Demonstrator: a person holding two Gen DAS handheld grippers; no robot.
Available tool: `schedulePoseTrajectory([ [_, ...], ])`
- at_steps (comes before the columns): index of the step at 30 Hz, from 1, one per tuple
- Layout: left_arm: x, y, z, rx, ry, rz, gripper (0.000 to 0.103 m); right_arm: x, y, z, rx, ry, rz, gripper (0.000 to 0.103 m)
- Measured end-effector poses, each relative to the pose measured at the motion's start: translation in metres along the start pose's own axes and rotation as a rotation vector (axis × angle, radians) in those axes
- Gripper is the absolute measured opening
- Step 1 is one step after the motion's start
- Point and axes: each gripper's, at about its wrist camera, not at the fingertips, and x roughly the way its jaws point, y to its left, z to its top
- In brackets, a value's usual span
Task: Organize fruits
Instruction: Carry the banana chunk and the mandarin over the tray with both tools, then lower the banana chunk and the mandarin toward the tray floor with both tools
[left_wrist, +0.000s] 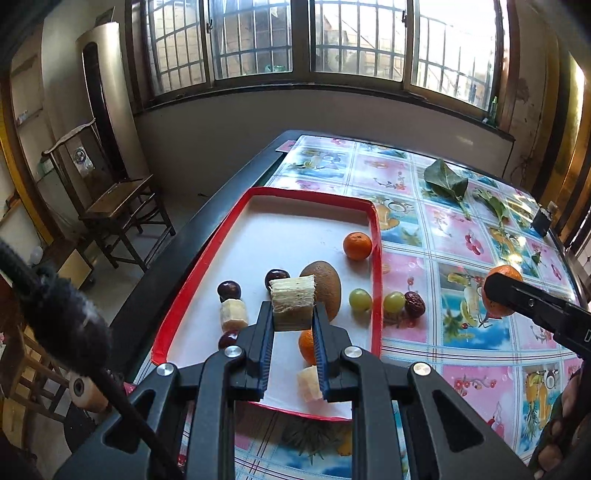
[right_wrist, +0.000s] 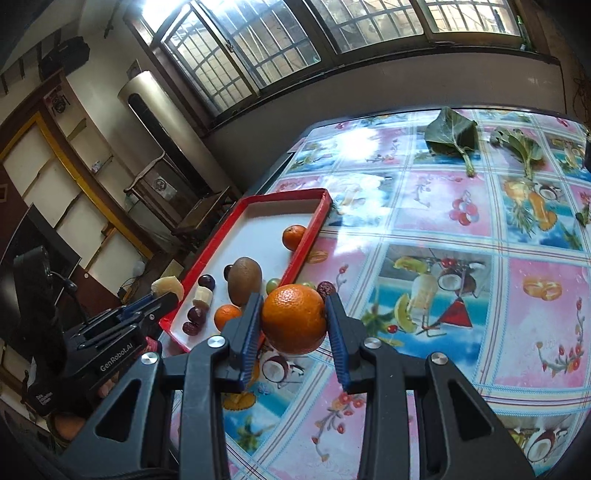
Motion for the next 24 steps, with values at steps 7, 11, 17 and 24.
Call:
schedulePoseTrajectory([
  [7, 0.013, 0.011, 0.009, -0.01, 0.006, 0.012, 0.019, 0.027, 0.027, 0.022, -0.059, 0.011, 0.03, 0.036],
  [11, 0.021, 0.019, 0.015, -0.023, 0.01, 0.018, 0.019, 0.043, 0.039, 0.036, -0.084, 0.017, 0.044, 0.036],
  [17, 0.036, 0.037, 0.029, -0.06, 0.019, 0.024, 0.019, 0.068, 0.045, 0.056, -0.099, 0.023, 0.057, 0.036],
  [24, 0.053, 0.045, 0.039, -0.078, 0.033, 0.031, 0.019, 0.098, 0.044, 0.072, -0.092, 0.041, 0.053, 0.036],
])
